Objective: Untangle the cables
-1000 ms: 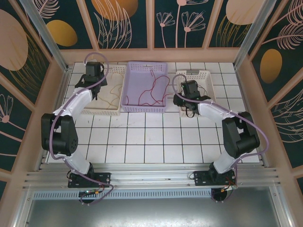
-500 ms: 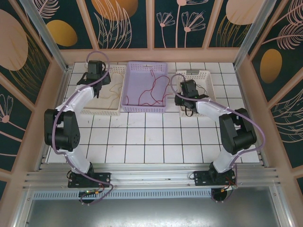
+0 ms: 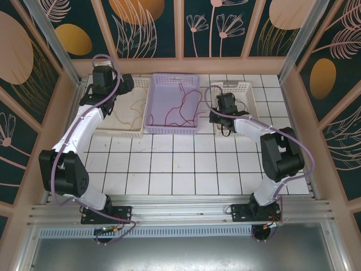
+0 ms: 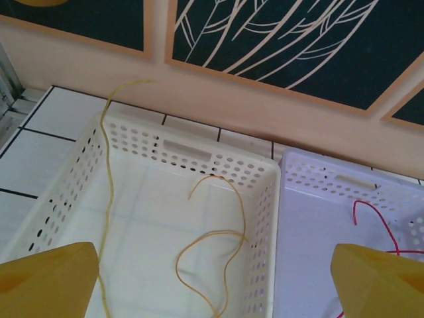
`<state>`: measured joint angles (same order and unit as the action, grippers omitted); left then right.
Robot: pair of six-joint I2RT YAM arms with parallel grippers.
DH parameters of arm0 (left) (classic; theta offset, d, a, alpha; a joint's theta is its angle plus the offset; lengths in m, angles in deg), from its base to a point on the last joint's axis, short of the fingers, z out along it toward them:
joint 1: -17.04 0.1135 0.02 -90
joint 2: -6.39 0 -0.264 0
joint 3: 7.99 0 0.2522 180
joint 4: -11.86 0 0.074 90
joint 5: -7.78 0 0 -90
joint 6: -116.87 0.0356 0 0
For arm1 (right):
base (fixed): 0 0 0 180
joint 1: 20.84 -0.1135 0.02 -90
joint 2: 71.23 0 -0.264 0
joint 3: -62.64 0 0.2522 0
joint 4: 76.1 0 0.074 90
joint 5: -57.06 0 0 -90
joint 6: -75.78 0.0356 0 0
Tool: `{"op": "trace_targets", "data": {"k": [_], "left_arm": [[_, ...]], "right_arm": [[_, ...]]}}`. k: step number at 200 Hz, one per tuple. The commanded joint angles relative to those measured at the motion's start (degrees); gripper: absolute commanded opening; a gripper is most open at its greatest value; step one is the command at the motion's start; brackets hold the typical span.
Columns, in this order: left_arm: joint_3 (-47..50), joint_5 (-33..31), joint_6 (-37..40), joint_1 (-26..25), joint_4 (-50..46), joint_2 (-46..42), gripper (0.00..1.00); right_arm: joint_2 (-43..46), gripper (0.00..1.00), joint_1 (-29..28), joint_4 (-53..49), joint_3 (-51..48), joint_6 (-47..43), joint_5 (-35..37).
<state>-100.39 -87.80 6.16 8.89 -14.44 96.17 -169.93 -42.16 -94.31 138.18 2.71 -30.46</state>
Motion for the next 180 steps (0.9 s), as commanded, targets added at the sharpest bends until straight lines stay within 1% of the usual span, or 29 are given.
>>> {"op": "trace_targets", "data": {"k": [1, 14, 21, 56, 73, 129, 180], "left_arm": [[-0.7, 3.1, -1.4, 0.3, -0.7, 0.0, 0.93], [-0.7, 3.8, -1.8, 0.3, -0.6, 0.2, 0.93], [-0.7, 4.1, -1.9, 0.4, -0.6, 0.3, 0.93], [-0.7, 4.5, -1.9, 0.3, -0.6, 0.5, 0.94], [-0.7, 4.7, -2.0, 0.4, -0.6, 0.6, 0.94], [-0.9, 5.1, -1.9, 0.3, -0.7, 1.0, 0.94], [-1.1, 5.5, -2.0, 0.3, -0.8, 1.3, 0.94]], "right_arm": [[1.1, 0.19, 0.3, 2.9, 1.5, 0.4, -1.3], [1.2, 0.21, 0.9, 3.1, 1.8, 0.6, -1.4], [1.1, 0.22, 1.3, 3.0, 2.1, 0.7, -3.3], [0.0, 0.24, 2.8, 3.7, 2.7, 1.9, -6.6], [-0.5, 0.21, 3.0, 3.7, 3.0, 2.2, -6.9], [-1.6, 0.19, 3.1, 3.5, 3.1, 2.3, -9.0], [-2.4, 0.15, 3.1, 2.6, 2.7, 2.3, -7.4]]}}
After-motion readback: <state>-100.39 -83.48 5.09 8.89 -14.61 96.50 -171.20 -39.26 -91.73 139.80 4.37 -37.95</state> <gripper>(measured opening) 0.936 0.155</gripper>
